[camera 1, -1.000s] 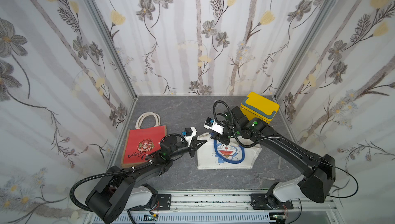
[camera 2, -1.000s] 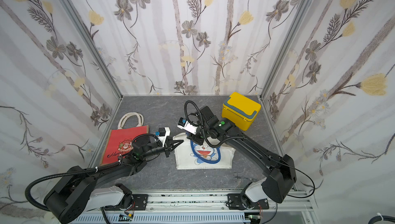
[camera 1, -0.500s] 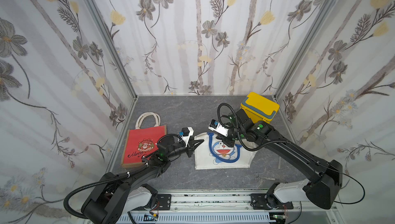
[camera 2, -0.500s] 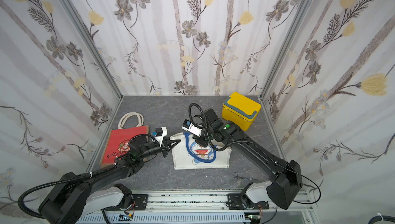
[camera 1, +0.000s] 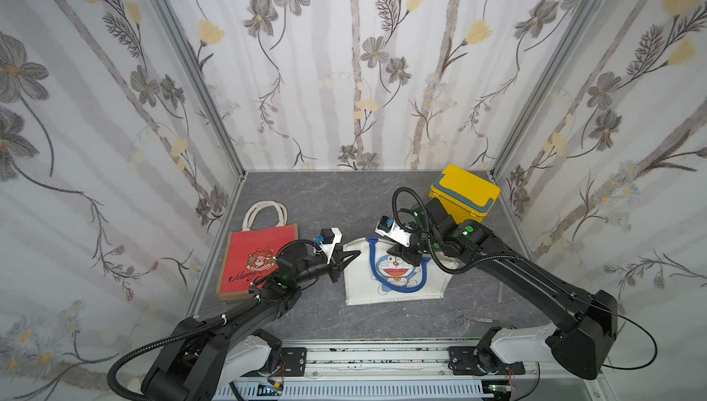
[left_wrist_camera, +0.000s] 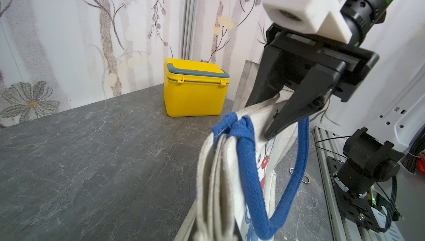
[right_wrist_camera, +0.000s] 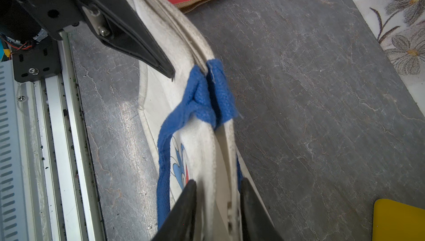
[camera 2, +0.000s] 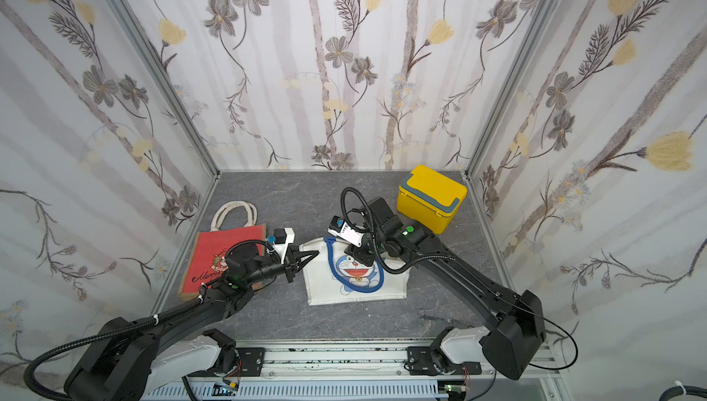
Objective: Put away the canvas bag
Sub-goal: Press the canvas bag at the center of the board.
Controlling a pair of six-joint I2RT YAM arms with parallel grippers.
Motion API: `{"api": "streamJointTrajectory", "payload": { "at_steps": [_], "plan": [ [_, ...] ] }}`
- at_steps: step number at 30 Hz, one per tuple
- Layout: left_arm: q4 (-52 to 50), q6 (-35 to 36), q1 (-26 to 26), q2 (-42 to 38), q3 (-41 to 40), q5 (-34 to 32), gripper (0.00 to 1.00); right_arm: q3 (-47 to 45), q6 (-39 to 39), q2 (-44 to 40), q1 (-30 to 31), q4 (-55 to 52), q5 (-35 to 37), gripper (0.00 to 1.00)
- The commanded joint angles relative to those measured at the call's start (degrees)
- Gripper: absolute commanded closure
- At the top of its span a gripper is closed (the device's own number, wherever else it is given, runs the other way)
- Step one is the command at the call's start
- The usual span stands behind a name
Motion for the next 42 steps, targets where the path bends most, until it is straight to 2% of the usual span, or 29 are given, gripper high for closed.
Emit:
{"api": "streamJointTrajectory", "payload": {
  "at_steps": [1,4,9,14,15,18,19,21,24,27,31,36,39,42],
  "plan": [
    [0.94,0.22,0.28,-0.51,-0.38,0.25,1.00,-0.66,-0.17,-1.47,0.01,0.64,1.17,0.78],
    [0.96,-0.01,0.37,-0.79,-0.55,0.17,1.00,-1.86,-0.43,-3.48,0.01,2.05,1.87,0.82],
    [1.99,-0.99,0.37,-0.88,-0.40,0.56,1.00,-2.53,-0.75,-4.30,0.01,3.25,1.55,1.00],
    [1.76,-1.01,0.46,-1.66,-0.49,-0.15,1.00,-2.00,-0.95,-3.15,0.01,2.62,2.26,1.00],
    [1.43,-0.93,0.47,-1.97,-0.50,-0.49,0.97,-2.04,-0.96,-3.14,0.01,2.44,2.68,1.00],
    [-0.45,-0.32,0.39,-2.73,0.28,-3.79,0.50,-2.34,-0.92,-3.31,-0.08,2.50,3.11,1.00],
    [-2.50,0.37,0.29,-3.62,1.23,-4.70,0.40,-2.35,-0.78,-3.19,-0.03,2.71,2.48,1.00],
    [-6.47,1.78,-0.47,-6.04,3.16,-7.71,0.28,-2.26,-0.29,-2.73,-0.07,2.98,0.93,1.00],
    [-14.35,5.89,-2.11,-9.37,7.03,-12.51,0.20,-2.34,0.37,-1.93,-0.08,3.84,-0.09,1.00],
    [-25.92,4.80,-3.21,-9.57,14.61,-20.33,0.20,-2.78,0.93,-1.39,-0.08,5.03,-0.29,1.00],
    [-47.60,8.34,-5.08,-6.25,26.93,-17.48,0.19,-3.17,1.62,-1.64,-0.45,6.18,-2.35,1.00],
    [-64.28,14.22,-8.40,-1.81,35.00,-17.75,0.18,-6.17,2.11,-3.94,-1.02,10.25,-5.15,0.98],
    [-70.10,19.59,-10.07,1.70,38.83,-16.21,0.16,-8.15,2.55,-5.10,-1.46,12.68,-6.52,0.96],
    [-72.17,22.78,-11.80,5.54,42.46,-20.66,0.15,-9.19,3.16,-5.76,-1.80,14.25,-8.24,0.96]
  ]
}}
